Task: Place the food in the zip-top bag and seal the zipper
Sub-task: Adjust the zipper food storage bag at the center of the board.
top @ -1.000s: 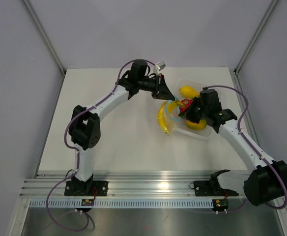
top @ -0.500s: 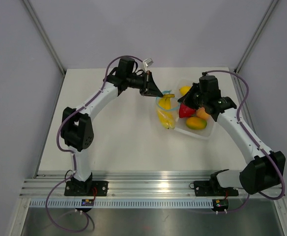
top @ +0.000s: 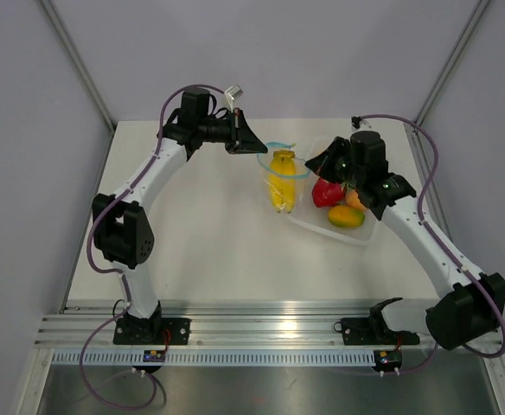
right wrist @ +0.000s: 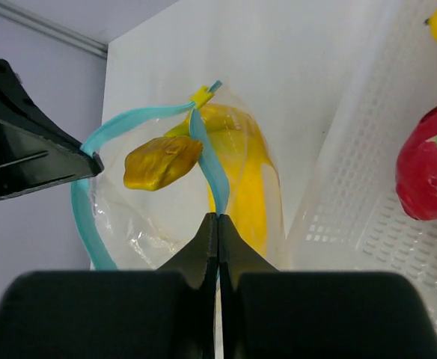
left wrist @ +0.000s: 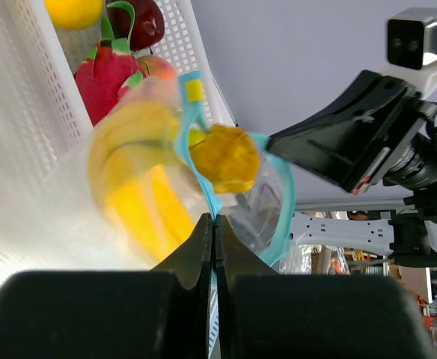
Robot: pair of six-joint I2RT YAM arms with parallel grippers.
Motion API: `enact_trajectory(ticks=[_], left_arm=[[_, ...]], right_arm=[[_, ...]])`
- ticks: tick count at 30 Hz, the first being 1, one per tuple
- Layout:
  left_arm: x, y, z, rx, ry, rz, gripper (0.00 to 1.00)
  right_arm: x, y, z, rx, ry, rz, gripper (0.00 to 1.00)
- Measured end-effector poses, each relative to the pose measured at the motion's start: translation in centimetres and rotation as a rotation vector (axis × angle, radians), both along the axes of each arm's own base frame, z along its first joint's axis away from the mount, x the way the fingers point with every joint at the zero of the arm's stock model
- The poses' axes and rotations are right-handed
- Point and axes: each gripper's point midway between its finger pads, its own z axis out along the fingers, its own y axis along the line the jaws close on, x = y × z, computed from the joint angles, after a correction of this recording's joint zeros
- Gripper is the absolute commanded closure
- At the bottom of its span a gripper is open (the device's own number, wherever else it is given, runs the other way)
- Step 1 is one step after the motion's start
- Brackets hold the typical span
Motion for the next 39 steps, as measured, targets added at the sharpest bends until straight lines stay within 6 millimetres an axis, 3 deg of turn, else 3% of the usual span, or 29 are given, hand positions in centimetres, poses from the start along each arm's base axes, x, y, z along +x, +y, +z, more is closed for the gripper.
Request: enact_trajectory(ticks=[5, 10, 13, 17, 21, 24, 28, 34, 39], left_arm=[[1.5, -1.2, 0.9, -0.005, -0.008, -0.001, 1.00], [2.8, -1.8, 2.0, -0.017, -0.021, 0.020, 1.00], [3.1, -1.5, 2.1, -0.020, -0.024, 0.033, 1.00], [3.1, -0.2, 1.0, -0.030, 0.012, 0.075, 1.00], [4.0, 1.9, 0.6, -0.037, 0.037, 0.130, 1.00], [5.1, 3.5, 0.9, -0.046, 0.030, 0.169, 1.00], [5.8, 4.4, 1.6, -0.056, 0.024, 0.192, 1.00], [5.8, 3.9, 3.9, -0.083, -0.030, 0.184, 1.00], [5.2, 3.1, 4.1, -0.083, -0.029, 0.167, 1.00]], right_arm=[[2.5, 3.9, -2.4, -0.040, 0.055, 0.080, 1.00], [5.5, 7.2, 0.3, -0.043, -0.011, 0.129, 1.00], [6.1, 7.3, 2.1, -0.028, -0.077, 0.107, 1.00], [5.4, 5.6, 3.2, -0.030, -0.140, 0.025, 1.00], [4.5, 3.5, 3.3, -0.027, -0.162, -0.069, 1.00], [4.7, 3.3, 2.9, -0.024, -0.148, -0.090, 1.00], [5.2, 4.4, 2.8, -0.004, -0.134, -0.063, 1.00], [6.4, 7.0, 7.2, 0.063, -0.209, 0.032, 1.00], [10.0, 9.7, 7.2, 0.056, -0.189, 0.073, 1.00]])
